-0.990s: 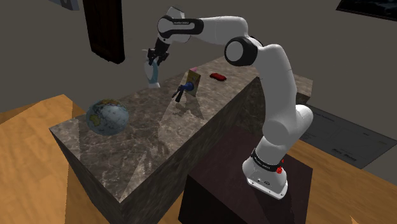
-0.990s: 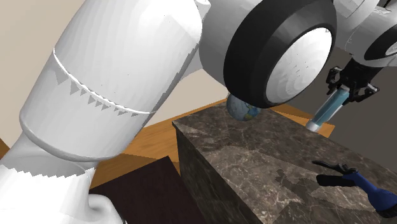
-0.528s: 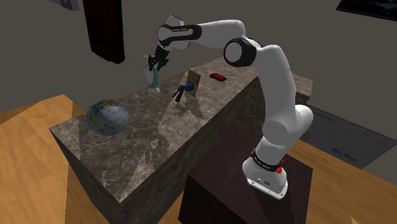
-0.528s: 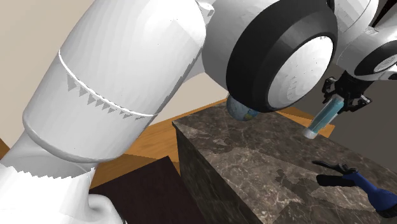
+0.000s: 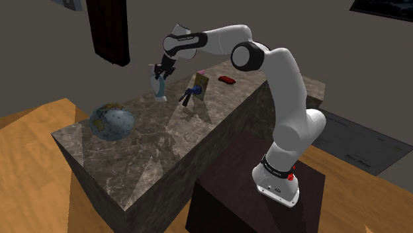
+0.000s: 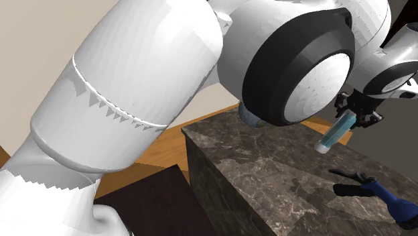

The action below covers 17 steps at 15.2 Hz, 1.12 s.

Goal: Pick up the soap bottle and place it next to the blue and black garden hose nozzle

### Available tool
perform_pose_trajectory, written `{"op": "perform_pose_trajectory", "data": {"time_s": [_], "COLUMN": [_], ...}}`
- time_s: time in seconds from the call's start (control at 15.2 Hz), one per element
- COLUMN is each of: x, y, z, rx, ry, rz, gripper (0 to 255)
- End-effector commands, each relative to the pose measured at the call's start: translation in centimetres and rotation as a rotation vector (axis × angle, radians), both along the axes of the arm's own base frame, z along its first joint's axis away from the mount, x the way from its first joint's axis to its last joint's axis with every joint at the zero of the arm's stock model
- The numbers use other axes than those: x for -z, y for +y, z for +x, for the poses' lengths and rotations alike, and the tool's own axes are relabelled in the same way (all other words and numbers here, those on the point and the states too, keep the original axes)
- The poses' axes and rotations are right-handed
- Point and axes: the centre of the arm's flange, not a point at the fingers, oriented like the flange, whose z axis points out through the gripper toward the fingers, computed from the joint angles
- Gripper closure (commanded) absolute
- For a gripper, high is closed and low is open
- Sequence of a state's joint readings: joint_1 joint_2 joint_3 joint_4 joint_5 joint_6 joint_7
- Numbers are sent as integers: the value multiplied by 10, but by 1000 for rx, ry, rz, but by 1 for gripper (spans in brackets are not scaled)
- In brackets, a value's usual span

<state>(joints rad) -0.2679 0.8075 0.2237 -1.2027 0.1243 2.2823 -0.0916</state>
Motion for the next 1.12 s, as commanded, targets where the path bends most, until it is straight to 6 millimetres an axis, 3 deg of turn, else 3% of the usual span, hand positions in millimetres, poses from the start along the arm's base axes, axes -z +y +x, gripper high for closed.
{"op": "perform_pose_trajectory", "data": {"time_s": [0.0, 0.33, 0.86, 0.92, 1.06], "x": [11, 40, 40, 40, 40], "y": [0, 0, 0, -1, -1], "z": [0, 0, 0, 0, 0], "rx": [0, 0, 0, 0, 0], "ry": [-1, -1, -1, -1, -1], "rz": [0, 0, 0, 0, 0], "gripper": [255, 255, 255, 0, 0]}}
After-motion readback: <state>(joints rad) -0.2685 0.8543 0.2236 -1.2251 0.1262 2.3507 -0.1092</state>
